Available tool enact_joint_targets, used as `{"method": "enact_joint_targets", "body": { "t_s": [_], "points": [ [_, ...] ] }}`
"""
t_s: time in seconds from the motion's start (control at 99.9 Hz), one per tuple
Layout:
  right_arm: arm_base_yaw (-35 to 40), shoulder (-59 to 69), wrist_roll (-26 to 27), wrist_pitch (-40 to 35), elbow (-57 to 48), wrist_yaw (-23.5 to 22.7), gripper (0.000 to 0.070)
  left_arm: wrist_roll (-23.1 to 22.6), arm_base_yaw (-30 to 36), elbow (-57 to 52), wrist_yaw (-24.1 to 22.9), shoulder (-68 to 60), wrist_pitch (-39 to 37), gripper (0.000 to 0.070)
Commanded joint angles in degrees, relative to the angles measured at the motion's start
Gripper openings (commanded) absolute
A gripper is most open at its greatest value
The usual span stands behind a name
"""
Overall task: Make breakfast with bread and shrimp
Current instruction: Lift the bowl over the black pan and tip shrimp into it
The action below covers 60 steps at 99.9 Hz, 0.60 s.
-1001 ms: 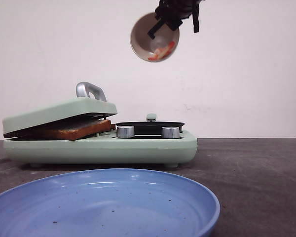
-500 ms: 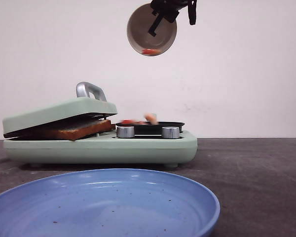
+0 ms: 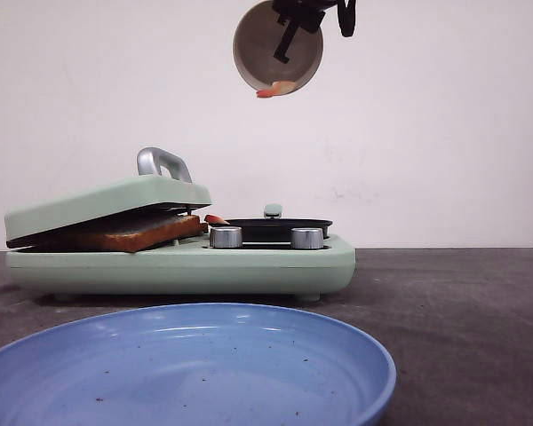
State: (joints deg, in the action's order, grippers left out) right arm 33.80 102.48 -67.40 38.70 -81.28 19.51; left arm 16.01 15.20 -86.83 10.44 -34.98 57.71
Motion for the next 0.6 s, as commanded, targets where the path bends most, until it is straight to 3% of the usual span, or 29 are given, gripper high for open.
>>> {"method": "enact_joint_targets", "body": {
  "t_s": [0.0,0.23,0.31,0.4,0.47,0.59],
  "points": [
    [0.85,0.94,-2.25,2.16,-1.18,-0.04,0.0,0.07,0.2,-0.9,0.37,-0.11,-0.37,0.0],
    [1.01,0.94,-2.36,2.16,-2.01,-0.04,0.0,0.07,0.2,-0.9,0.76,-0.11,-0.26,0.0],
    [0.98,0.94,0.5,1.51,-2.01,0.0,0.0,0.07,0.2,-0.9,0.76,-0.11,-0.26,0.0],
    [0.87,0.79,12.26,-2.14,-2.43,2.49,0.0005,0.04,0.2,-0.9,0.76,-0.11,-0.26,0.0],
    [0.04,-0.09,24.59,-13.6,-4.46,4.76,0.0005,0.02,0.2,-0.9,0.74,-0.13,-0.33,0.0],
    [-4.0,-2.05,49.9,-35.28,-8.59,-1.05,0.0004,-0.42,0.2,-0.9,0.72,-0.13,-0.57,0.0]
  ]
}}
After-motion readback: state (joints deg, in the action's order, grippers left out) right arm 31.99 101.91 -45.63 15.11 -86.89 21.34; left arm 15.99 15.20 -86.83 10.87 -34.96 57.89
